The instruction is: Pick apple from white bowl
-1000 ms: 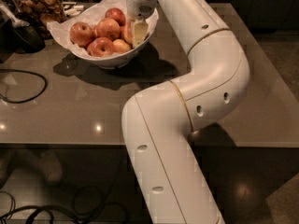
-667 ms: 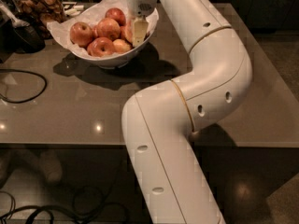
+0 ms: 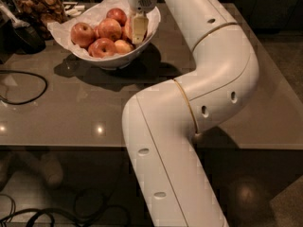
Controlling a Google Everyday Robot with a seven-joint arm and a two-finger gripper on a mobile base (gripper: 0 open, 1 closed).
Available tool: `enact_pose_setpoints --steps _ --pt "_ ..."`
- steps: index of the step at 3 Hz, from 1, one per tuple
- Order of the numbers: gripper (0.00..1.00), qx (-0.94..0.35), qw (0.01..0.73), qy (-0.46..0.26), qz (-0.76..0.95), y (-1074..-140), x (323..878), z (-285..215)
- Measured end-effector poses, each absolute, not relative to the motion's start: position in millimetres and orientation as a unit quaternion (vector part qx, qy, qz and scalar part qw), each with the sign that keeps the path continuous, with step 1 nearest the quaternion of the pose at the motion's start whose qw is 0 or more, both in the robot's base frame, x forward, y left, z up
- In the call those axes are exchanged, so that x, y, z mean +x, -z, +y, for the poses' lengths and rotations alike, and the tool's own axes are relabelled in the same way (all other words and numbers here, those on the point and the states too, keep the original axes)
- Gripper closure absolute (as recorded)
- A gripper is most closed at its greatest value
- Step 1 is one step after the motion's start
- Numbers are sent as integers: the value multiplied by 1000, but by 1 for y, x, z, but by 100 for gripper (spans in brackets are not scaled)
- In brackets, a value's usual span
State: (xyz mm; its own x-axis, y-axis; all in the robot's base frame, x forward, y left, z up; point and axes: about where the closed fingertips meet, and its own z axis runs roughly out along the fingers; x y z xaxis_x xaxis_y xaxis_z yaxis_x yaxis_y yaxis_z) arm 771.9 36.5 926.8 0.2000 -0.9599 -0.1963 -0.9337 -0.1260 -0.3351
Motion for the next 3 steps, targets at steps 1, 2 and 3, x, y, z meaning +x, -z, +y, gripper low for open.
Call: enact_pose_setpoints --steps 1,2,3 --pt "100 -756 204 28 622 -937 767 45" --pt "100 -770 222 36 597 -972 751 65" --pt "100 -770 229 37 594 -973 754 69"
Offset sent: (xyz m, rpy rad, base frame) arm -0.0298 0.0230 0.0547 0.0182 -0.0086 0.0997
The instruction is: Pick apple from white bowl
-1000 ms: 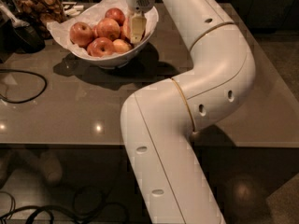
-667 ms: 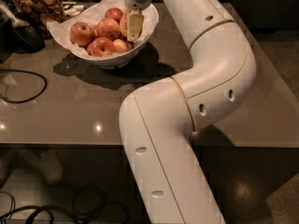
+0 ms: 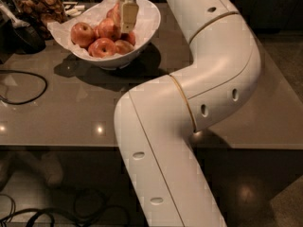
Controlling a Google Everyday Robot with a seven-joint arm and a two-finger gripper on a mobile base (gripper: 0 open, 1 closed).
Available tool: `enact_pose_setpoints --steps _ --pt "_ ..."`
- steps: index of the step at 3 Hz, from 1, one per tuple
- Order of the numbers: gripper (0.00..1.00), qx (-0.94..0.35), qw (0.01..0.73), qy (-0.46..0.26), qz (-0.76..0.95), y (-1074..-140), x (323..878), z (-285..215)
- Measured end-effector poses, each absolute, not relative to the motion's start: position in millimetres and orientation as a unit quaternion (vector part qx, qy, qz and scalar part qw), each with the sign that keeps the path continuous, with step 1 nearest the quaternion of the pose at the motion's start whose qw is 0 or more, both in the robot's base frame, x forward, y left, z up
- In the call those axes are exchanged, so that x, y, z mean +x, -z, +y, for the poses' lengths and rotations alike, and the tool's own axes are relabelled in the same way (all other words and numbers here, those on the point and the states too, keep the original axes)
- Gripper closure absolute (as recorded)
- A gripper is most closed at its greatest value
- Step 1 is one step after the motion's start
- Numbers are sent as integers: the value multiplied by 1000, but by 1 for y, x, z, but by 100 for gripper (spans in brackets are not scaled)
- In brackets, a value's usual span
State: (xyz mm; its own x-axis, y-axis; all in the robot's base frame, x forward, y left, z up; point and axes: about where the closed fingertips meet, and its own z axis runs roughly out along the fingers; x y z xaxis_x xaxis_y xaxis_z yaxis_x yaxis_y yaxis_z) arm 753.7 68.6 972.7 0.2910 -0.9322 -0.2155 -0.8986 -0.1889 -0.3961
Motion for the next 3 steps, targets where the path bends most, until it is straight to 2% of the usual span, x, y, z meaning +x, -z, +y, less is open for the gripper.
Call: enact_pose_setpoints --steps 3 --pt "100 -777 270 6 569 -1022 720 100"
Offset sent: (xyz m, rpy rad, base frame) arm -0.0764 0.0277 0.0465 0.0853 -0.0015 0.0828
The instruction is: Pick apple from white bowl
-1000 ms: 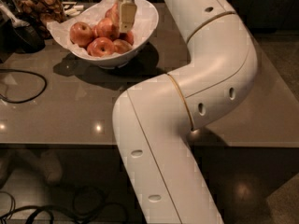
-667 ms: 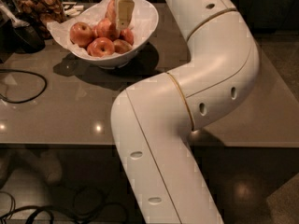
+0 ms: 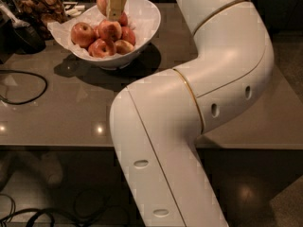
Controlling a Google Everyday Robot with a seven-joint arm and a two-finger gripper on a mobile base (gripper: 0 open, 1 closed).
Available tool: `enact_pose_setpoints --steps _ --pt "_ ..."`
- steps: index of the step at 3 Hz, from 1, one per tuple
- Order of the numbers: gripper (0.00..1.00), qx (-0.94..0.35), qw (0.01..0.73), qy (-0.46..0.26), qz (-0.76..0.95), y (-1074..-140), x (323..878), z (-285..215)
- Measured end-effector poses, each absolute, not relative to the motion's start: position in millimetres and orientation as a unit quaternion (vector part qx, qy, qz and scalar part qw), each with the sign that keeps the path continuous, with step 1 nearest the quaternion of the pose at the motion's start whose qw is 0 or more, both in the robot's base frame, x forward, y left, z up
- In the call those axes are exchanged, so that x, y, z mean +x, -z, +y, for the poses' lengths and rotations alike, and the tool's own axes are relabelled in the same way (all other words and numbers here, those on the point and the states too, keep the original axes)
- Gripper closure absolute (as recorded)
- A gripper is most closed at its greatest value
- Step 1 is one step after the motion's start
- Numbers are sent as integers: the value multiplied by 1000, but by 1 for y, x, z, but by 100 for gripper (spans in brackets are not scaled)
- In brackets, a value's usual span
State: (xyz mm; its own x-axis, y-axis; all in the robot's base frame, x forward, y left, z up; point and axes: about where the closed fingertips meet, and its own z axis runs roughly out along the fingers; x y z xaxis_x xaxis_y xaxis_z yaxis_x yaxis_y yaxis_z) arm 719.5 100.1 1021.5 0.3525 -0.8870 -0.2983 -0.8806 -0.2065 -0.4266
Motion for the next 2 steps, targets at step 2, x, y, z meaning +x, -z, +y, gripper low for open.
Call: enact_pose_setpoints --steps 2 --pt "100 -780 281 -24 558 -1036 696 115"
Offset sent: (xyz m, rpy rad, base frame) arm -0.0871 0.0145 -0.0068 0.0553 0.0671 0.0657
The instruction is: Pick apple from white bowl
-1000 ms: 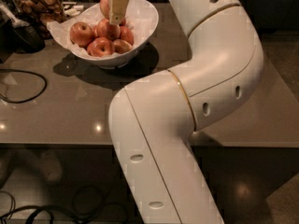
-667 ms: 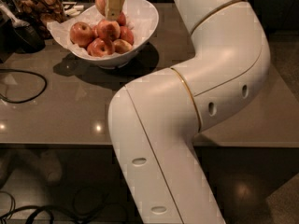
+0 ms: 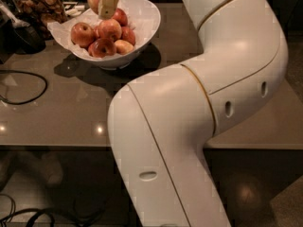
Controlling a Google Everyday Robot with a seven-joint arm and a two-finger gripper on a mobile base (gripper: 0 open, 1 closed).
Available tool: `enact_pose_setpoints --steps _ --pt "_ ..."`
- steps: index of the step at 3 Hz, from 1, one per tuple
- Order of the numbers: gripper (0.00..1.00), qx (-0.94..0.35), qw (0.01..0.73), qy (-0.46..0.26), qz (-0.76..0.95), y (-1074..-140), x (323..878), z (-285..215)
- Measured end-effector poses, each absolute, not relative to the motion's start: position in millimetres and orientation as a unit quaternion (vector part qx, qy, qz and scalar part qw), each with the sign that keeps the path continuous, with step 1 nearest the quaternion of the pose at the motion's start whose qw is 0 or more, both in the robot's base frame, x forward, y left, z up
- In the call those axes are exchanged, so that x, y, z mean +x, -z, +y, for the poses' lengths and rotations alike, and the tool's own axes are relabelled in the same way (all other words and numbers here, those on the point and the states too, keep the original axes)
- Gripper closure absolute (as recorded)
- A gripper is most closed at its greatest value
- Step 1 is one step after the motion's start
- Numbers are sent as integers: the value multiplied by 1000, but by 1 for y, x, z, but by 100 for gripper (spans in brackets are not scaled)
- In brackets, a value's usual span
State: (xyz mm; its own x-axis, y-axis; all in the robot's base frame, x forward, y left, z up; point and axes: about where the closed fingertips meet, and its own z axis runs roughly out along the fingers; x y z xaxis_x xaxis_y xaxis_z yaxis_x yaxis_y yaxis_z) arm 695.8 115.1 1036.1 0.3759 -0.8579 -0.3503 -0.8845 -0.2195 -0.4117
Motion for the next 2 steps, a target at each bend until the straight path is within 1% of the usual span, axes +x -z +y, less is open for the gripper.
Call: enact_pose_setpoints --steps 2 --pt "100 -800 279 -57 528 -1033 665 127"
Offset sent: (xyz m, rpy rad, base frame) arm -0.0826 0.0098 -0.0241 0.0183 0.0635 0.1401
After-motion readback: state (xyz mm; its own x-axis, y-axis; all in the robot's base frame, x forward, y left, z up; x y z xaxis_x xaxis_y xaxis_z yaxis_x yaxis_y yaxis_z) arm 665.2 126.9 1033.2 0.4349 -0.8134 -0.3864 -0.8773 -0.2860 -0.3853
